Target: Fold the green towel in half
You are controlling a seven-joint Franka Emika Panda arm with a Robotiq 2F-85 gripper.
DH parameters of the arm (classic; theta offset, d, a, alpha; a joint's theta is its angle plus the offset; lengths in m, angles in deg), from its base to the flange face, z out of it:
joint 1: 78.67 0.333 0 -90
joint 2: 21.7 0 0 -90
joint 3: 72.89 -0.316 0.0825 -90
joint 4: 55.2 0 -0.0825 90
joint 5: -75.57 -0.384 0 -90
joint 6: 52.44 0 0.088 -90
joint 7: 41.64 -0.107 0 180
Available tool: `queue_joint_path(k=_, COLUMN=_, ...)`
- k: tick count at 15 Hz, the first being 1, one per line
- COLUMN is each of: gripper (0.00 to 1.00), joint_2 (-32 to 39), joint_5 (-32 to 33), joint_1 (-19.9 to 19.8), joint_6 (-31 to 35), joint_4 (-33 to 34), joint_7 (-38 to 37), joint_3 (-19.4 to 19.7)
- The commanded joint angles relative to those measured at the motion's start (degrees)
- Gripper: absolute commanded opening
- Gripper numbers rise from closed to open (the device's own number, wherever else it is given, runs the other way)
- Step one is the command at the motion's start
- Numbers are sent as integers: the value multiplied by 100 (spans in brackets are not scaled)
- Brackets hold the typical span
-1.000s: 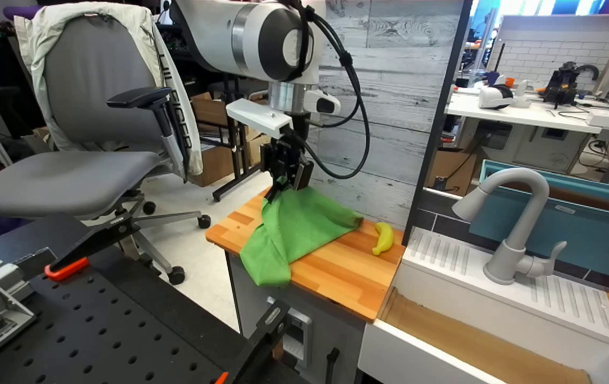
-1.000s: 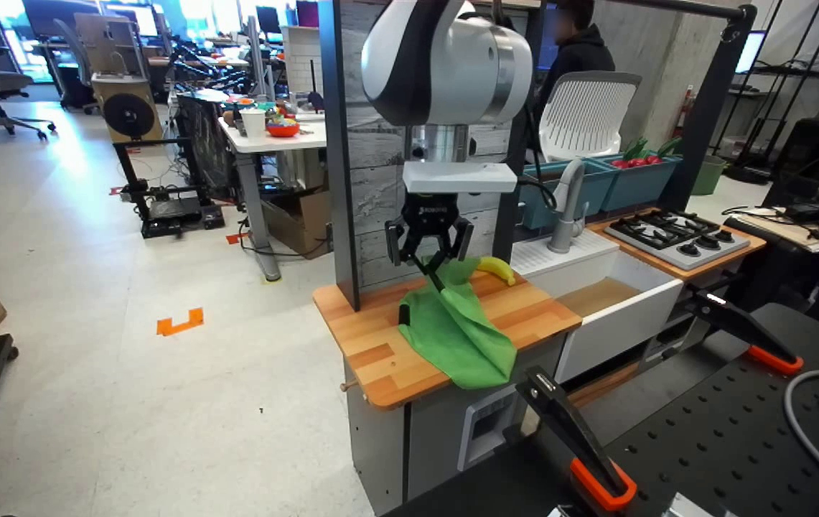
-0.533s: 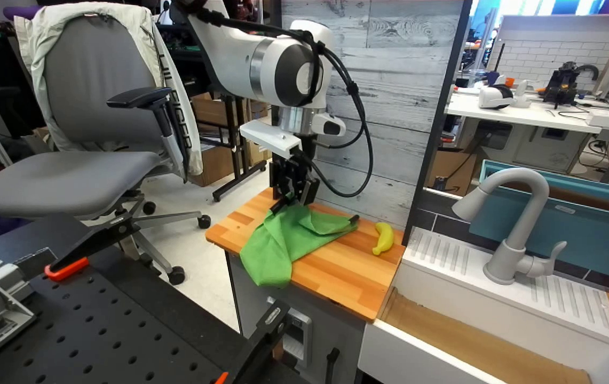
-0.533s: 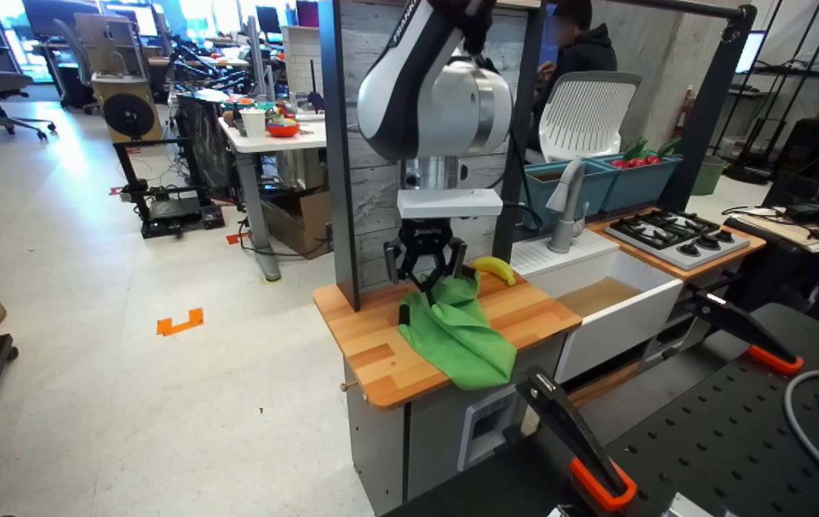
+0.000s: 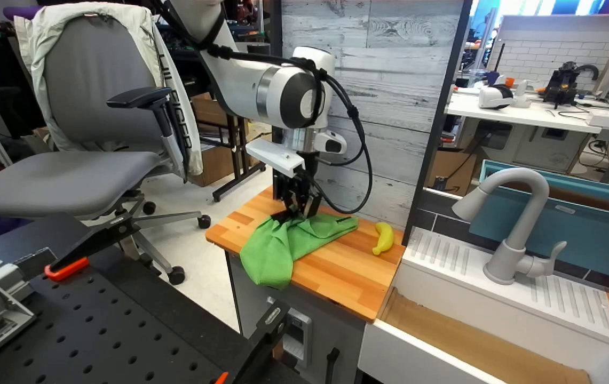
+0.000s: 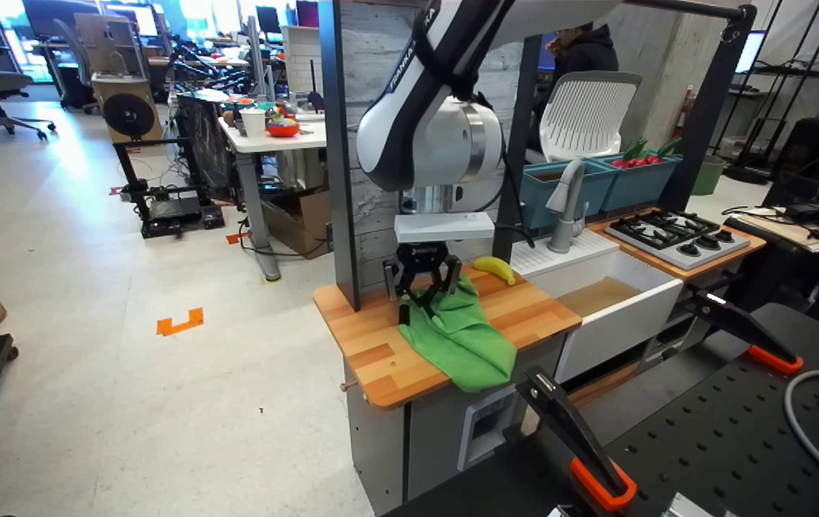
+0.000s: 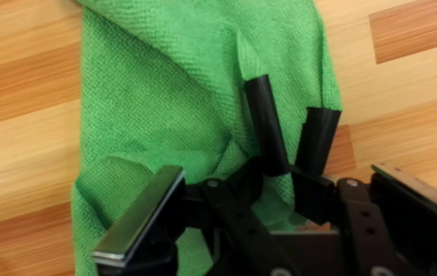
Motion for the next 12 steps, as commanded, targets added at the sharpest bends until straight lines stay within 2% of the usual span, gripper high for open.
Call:
queue_joint_path(k=1, gripper=33, joint_2=332, joint_5=129, joint_1=62, joint_6=-307, joint_4=549, joint_7=-178, joint_3=54)
queue_joint_path(k=2, gripper=35, joint_2=373, joint_5=125, joint_1=57, joint_6=-338, joint_4=612, joint_7=-179, joint_3=49)
queue_joint_path(k=4, gripper=47, joint_2=396, joint_5=114, joint_1=36, joint_6=-460, joint_4=712, joint_7=-169, joint_3=31)
queue_joint_path(k=11, gripper=100, joint_2=243, joint_5=68, joint_1=-80, joint_6=-557, joint_4=648, joint_7=-45, joint_3=-29)
queue_joint_path(k=12, gripper=100, joint_2=190, joint_5=57, joint_1=-101, joint_6=-531, joint_4=577, joint_7=-24, joint_3=-39)
